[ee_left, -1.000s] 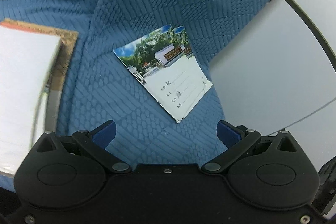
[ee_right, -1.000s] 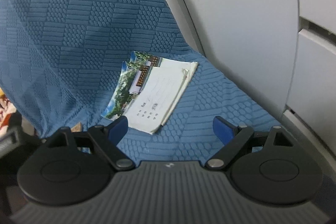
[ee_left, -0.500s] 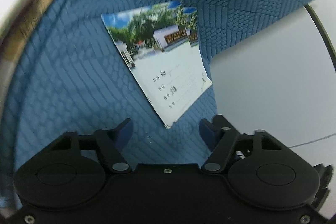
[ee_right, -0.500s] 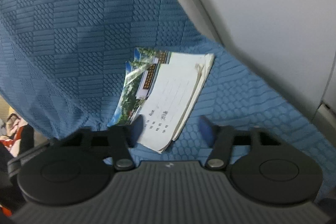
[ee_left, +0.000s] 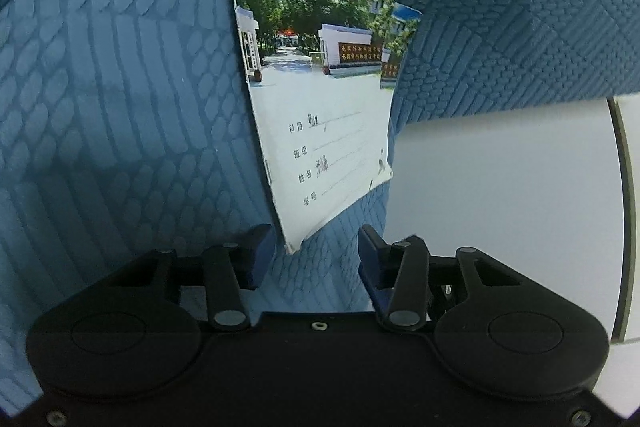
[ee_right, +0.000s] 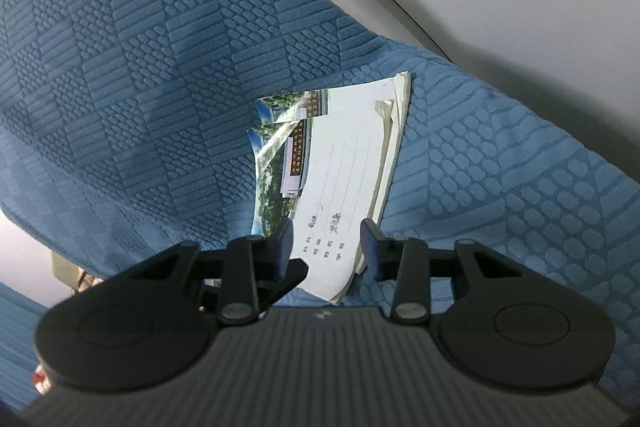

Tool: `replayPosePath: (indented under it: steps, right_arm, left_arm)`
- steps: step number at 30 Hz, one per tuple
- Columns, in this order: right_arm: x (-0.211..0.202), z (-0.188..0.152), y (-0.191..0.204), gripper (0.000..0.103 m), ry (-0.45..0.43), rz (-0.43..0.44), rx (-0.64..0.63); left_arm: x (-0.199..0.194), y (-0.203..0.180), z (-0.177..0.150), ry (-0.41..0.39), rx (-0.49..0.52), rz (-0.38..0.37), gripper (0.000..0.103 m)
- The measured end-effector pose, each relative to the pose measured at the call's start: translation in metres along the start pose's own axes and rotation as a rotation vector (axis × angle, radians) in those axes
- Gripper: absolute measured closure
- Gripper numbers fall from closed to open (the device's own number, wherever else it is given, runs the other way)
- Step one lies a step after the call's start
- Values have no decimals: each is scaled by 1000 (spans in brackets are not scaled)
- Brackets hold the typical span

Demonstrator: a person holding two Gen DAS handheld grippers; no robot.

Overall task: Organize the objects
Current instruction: 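Close both grippers on the photo brochure edge and lift it, then lift the photo brochure upright and carry it toward the book stack with both grippers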

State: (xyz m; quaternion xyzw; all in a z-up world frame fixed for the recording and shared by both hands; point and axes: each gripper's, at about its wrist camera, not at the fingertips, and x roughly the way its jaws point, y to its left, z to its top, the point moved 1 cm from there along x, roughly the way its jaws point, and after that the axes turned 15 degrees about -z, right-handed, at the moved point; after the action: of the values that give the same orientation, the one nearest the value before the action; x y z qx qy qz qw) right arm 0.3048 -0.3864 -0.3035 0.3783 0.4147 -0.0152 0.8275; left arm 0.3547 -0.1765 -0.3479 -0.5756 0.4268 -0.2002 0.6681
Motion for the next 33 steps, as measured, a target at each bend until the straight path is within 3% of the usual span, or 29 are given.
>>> replayPosePath:
  steps: [3,7,14,16,19,21,26,33]
  right_arm:
    - [1,1,-5,63,3,17,27]
    - [3,4,-9,62,17,45,53]
    - [11,1,-14,60,90,101,90]
    - [11,0,-9,48,88,70,53]
    - [15,0,-4,35,131,150,60]
    - [19,-2,-5,34,180,202,92]
    - [21,-3,-6,34,208,233,113]
    - [15,0,-17,34,187,196,146]
  left_arm:
    - [4,2,3,-16,-39,11,71]
    - [6,6,6,-34,-85,54,100]
    - [-9,0,8,-28,-110,-17,100]
    - [-14,-6,10,-22,-102,-32,100]
    - [-21,-19,8,-4,-80,-61,100]
    - [-26,-28,7,6,-64,-71,100]
    - [-43,-47,-2,49,-25,-78,100]
    - [-75,-55,-14,91,-36,-84,100]
